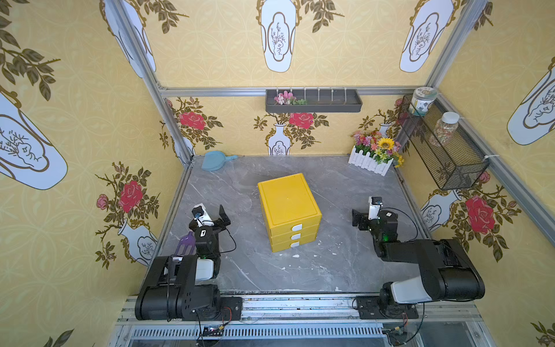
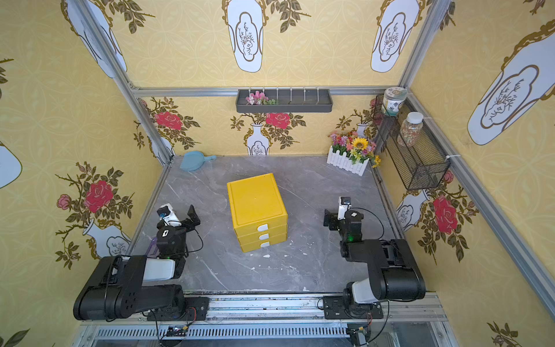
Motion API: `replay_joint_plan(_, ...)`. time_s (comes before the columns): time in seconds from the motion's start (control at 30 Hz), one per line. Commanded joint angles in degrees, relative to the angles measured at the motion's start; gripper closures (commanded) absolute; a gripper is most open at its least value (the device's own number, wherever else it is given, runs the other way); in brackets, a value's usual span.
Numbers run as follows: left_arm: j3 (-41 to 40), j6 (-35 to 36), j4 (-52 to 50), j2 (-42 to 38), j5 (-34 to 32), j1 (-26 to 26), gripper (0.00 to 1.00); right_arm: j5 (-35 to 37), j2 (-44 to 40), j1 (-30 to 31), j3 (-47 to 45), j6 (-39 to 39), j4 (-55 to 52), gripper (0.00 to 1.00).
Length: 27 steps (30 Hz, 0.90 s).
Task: Take the seed bags out of the drawer
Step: Adjust the storage box at the center of the board.
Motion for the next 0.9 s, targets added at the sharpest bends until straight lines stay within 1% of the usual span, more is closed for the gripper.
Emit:
replay_joint_plan(0.0, 0.14, 0.27, 0.46, 0.20, 0.28, 0.10, 0.00, -0.21, -0.37, 0.24, -0.25, -0.95, 2.14, 0.03)
replay_joint_plan(0.47, 0.24, 0.28, 0.45, 0.30, 0.40, 0.05, 0.00, -0.38, -0.37, 0.15, -0.11, -0.69, 2.00, 0.03)
replay_joint_plan(0.8, 0.61, -0.16, -2.00, -0.97, 0.37, 0.10, 0.00, -0.80, -0.51, -0.67, -0.11, 0.15, 2.36, 0.03)
replay_joint_plan(0.87, 0.91, -0.40, -2.01, -1.57, -1.29, 0.15, 0.00, 1.96, -3.65, -0.67, 2.06, 1.31, -3.80, 0.03)
